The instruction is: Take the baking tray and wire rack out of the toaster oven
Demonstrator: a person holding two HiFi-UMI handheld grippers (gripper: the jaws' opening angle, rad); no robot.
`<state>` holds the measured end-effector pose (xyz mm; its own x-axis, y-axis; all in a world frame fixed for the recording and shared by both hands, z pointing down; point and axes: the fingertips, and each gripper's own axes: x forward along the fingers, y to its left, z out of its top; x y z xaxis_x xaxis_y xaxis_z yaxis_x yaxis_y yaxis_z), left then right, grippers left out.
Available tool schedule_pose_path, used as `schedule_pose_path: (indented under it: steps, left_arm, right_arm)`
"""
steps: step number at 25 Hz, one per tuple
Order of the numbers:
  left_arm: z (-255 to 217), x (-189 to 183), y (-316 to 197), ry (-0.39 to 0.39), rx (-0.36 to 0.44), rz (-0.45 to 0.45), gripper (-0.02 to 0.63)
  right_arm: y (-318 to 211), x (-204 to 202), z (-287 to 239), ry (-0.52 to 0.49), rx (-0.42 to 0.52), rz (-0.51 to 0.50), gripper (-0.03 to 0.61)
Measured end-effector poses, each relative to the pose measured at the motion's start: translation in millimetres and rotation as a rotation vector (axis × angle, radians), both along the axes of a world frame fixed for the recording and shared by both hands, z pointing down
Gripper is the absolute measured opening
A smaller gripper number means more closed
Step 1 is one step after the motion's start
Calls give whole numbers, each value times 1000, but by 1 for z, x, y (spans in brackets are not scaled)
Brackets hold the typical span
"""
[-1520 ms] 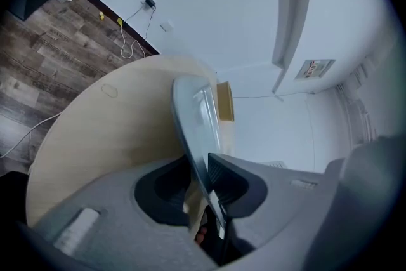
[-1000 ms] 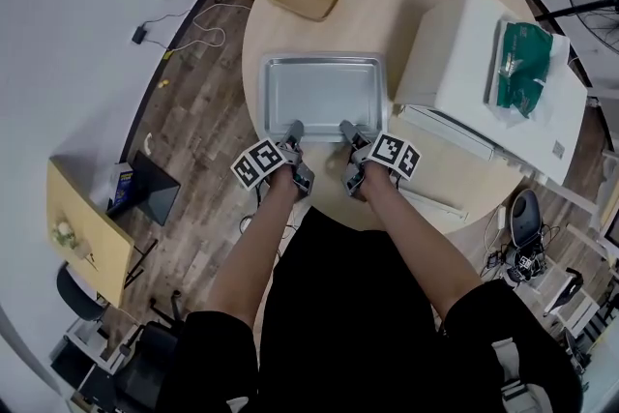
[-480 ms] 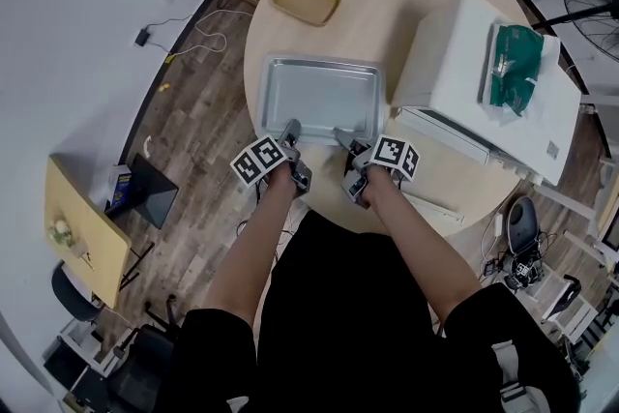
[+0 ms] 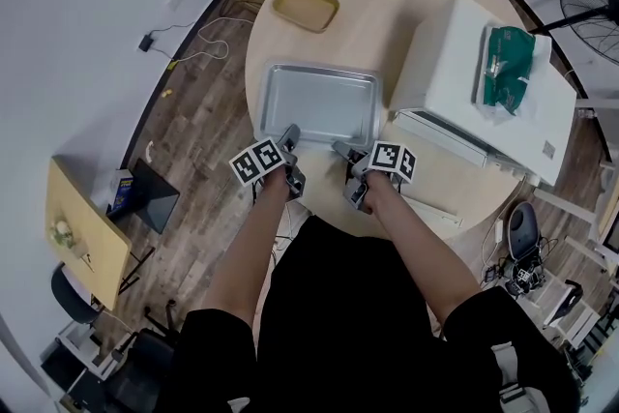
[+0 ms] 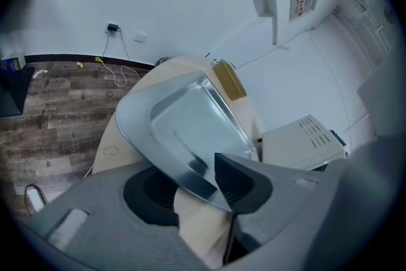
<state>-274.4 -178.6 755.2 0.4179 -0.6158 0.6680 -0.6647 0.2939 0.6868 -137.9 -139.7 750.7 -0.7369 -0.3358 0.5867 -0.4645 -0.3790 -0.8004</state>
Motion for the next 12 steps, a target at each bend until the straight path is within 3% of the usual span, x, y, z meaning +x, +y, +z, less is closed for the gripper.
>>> schedule_pose_path:
  steps: [6, 12]
  left_arm:
    - [-4, 11, 3, 18, -11, 178, 206]
    - [-3, 15, 11, 24, -68, 235, 230]
  right_arm:
    - [-14, 7, 3, -22, -1, 81, 141]
    - [-17, 11, 3, -13, 10, 115, 141]
